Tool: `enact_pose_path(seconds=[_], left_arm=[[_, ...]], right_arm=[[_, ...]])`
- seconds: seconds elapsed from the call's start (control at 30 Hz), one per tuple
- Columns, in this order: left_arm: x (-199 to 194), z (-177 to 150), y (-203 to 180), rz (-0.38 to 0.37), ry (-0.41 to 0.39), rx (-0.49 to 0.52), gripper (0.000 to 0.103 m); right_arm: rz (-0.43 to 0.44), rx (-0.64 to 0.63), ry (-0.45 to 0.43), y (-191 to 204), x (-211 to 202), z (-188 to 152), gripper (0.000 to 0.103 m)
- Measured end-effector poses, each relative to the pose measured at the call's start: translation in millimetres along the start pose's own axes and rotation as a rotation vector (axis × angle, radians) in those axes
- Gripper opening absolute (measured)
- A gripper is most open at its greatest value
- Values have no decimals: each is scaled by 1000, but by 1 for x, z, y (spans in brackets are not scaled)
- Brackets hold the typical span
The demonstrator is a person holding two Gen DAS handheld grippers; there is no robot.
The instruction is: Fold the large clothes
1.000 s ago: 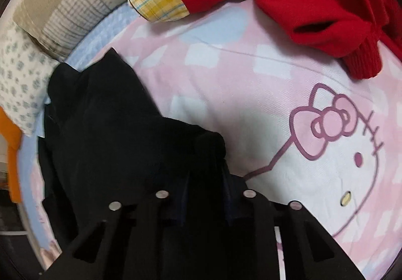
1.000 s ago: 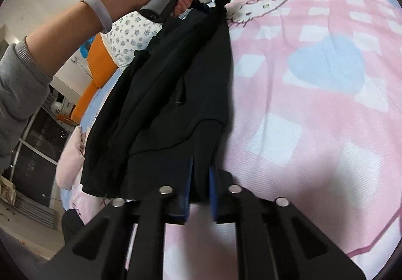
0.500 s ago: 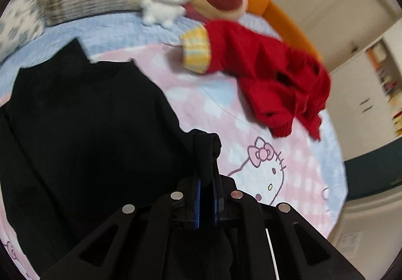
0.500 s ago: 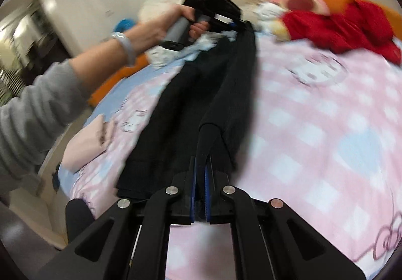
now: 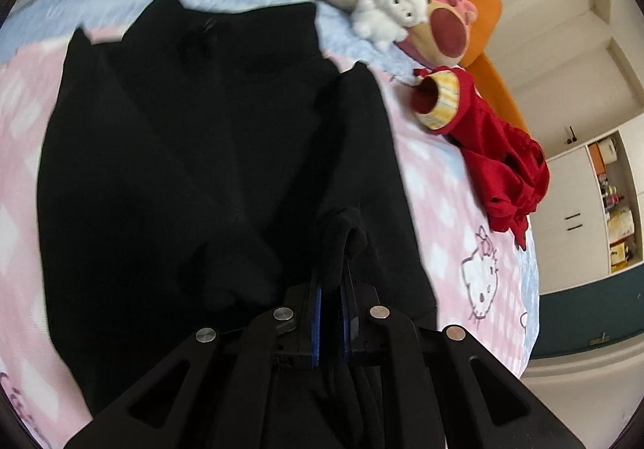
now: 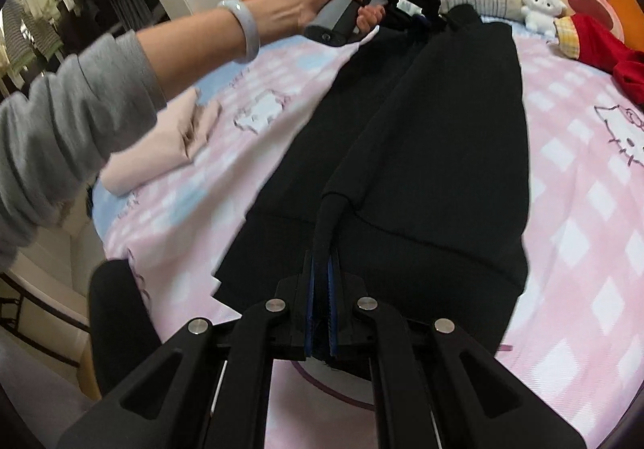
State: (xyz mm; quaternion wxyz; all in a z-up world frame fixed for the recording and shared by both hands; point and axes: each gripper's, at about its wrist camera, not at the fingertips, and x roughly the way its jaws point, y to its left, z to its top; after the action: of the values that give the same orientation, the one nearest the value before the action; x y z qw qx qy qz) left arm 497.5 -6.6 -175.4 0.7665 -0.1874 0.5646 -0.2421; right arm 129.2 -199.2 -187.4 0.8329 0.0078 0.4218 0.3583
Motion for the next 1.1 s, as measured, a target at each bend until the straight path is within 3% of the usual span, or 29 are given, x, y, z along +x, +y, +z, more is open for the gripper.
enact_pose_path(seconds=[0.17,0.3,0.4,0.57,0.77,0.8,0.83,0.9,0.93,1.03,1.1], left_arm=[[10,-11,24,-60,-33,-48,12],[-17,-23,21,-159,-146,-13,12],[-20,-28,25,-128,-139,-33,12],[-4,-38,18,5,-105,21,12],[-1,-37,19,-18,-115,-30,15],[-8,-38,17,-24,-131,-25,16],[-18,-40,15,-26,-143,-19,19],[-44,-50,1,-45,-158,3,34],[-56,-55,-4,-50,-164,14,43],[-93,-101,-20,-24,-157,94,50],[-107,-141,-26,62,-131,134,51]], right_arm=[[-33,-30,37,1,10,-9,6],[-32,-47,53,-2,-1,-17,6],[-43,-49,67,-6,-5,-22,6],[-97,-72,99,-12,-15,-34,5],[-101,-102,156,-5,7,-49,8],[-66,-81,155,-8,2,-48,8],[-34,-58,152,-10,-2,-47,11],[56,-2,135,-20,-22,-44,33],[77,8,113,-23,-34,-42,51],[82,31,-7,-38,-86,-32,55],[-38,23,-70,-44,-105,-28,60]])
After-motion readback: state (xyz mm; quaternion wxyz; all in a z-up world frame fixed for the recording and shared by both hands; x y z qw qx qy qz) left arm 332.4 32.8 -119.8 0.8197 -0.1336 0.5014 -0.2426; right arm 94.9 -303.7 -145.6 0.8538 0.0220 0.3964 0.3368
